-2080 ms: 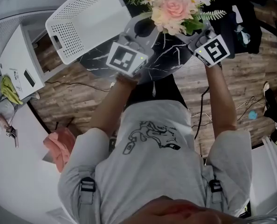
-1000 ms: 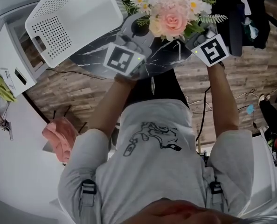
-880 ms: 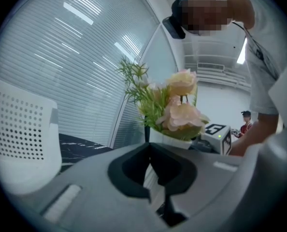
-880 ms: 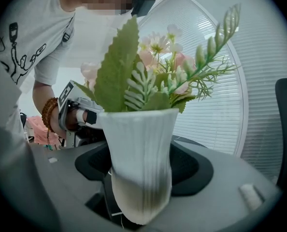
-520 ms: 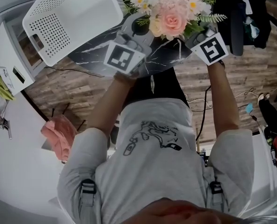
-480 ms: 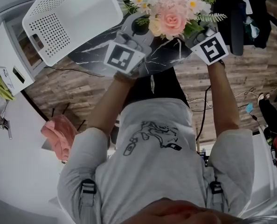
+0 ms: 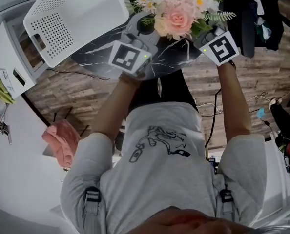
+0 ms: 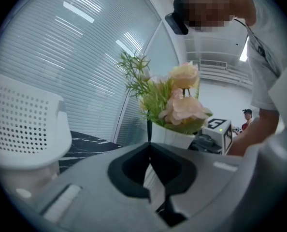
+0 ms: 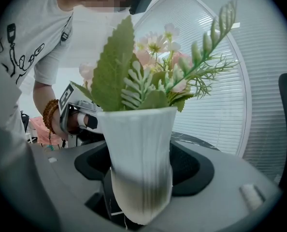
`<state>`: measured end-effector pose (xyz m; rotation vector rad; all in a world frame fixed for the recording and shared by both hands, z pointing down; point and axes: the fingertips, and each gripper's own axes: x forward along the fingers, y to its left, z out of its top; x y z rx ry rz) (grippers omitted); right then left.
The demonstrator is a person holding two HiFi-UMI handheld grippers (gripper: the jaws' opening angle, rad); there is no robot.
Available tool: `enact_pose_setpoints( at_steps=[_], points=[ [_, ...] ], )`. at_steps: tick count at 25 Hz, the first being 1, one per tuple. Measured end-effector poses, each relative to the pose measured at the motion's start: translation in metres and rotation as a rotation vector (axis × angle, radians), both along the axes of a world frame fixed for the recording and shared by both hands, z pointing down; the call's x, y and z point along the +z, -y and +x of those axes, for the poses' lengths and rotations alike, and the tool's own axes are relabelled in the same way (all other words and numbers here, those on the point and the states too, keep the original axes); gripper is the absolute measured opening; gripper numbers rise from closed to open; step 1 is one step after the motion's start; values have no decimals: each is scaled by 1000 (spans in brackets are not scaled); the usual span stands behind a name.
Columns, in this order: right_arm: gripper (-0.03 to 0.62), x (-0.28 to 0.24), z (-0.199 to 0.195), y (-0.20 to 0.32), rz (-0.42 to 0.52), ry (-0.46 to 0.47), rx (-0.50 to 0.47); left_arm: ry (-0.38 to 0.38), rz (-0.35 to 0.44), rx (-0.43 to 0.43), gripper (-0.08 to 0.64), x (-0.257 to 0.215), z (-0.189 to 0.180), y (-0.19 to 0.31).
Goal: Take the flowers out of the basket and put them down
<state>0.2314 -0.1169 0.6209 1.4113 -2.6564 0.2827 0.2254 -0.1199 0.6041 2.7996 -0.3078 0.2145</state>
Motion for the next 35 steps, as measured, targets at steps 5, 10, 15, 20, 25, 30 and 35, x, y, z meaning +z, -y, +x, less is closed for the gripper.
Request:
enact_pose_setpoints(
  at_steps=[5, 10, 15, 20, 25, 30, 35],
  points=[
    [410, 1, -3, -2, -17, 3, -9, 4, -12, -13, 5, -1, -3, 2],
    [453, 2, 3, -7, -26, 2, 17, 6, -3, -17, 5, -5, -5, 1],
    [454, 1, 15, -23, -47, 18, 59, 10, -10, -33, 5, -5, -11, -2],
    [410, 2, 33, -50, -90, -9, 109, 27, -6, -54, 5, -11, -26, -6],
    [248, -17, 46, -74, -80, -12, 168, 33, 15, -76, 5, -26, -44, -12],
    [93, -59, 35, -94, -53, 8, 173, 19, 42, -79, 5, -54, -64, -28],
    [15, -109, 3, -107, -35, 39, 136, -12, 56, -81, 3, -104, -84, -44]
  ],
)
